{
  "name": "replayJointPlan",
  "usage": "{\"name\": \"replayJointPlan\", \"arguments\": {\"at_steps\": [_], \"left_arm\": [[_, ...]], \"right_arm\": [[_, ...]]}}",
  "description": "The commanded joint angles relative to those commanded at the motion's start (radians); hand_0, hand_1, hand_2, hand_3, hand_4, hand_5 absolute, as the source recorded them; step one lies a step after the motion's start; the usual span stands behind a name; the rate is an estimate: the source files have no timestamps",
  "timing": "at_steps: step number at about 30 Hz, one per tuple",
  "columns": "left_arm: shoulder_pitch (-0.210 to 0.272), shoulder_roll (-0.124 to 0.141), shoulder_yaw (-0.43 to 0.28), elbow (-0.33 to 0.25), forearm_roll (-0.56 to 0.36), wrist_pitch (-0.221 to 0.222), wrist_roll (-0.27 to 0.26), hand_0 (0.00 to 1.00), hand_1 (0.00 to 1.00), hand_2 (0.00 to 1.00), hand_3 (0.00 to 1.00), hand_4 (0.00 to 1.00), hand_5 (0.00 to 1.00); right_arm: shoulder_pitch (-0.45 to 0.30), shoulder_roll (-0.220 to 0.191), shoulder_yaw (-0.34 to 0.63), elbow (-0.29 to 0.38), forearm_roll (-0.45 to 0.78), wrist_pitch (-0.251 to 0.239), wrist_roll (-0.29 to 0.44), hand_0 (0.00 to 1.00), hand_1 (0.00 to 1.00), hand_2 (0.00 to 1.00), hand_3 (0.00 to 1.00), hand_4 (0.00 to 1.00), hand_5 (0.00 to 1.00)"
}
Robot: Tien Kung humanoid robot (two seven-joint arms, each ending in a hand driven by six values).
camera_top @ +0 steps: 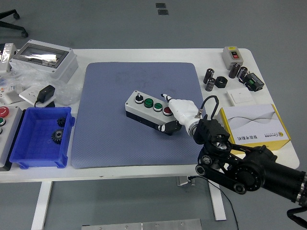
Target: Pick up the button,place it on the desk,press the button,press the button
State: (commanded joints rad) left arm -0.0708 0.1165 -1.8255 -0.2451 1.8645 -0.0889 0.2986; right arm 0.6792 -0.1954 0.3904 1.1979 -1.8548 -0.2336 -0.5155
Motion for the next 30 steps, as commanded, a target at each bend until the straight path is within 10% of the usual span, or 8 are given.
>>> {"name": "replayJointPlan", "arguments": {"at_steps": [5,6,17,18,30], "left_arm": [[0.001,0.001,-0.002,0.001,0.002,-0.001,-0.003,0.672,0.555,0.507,0.563,0.317,0.019],[0.002,0.001,-0.002,0.001,0.003,-0.001,-0.003,0.672,0.555,0.506,0.562,0.316,0.02],[0.004,0.0,-0.003,0.003,0.004,-0.002,-0.008,0.672,0.555,0.507,0.563,0.317,0.019],[0.004,0.0,-0.003,0.003,0.005,-0.002,-0.01,0.672,0.556,0.508,0.563,0.318,0.018],[-0.005,0.0,-0.006,0.006,0.017,-0.003,-0.018,0.672,0.557,0.509,0.563,0.324,0.026]], "right_arm": [[-0.008,-0.005,0.02,-0.009,-0.027,0.014,0.06,0.154,0.351,0.463,0.823,0.473,0.194],[-0.01,-0.007,0.029,-0.013,-0.026,0.012,0.077,0.093,0.283,0.409,0.52,0.202,0.002],[-0.048,-0.062,0.123,0.005,0.112,-0.038,0.366,0.094,0.275,0.391,0.385,0.108,0.002],[-0.053,-0.07,0.135,0.013,0.14,-0.046,0.403,0.126,0.311,0.363,0.216,0.002,0.002],[0.0,-0.166,0.119,0.101,0.058,0.063,0.594,0.167,0.314,0.285,0.21,0.002,0.002]]}}
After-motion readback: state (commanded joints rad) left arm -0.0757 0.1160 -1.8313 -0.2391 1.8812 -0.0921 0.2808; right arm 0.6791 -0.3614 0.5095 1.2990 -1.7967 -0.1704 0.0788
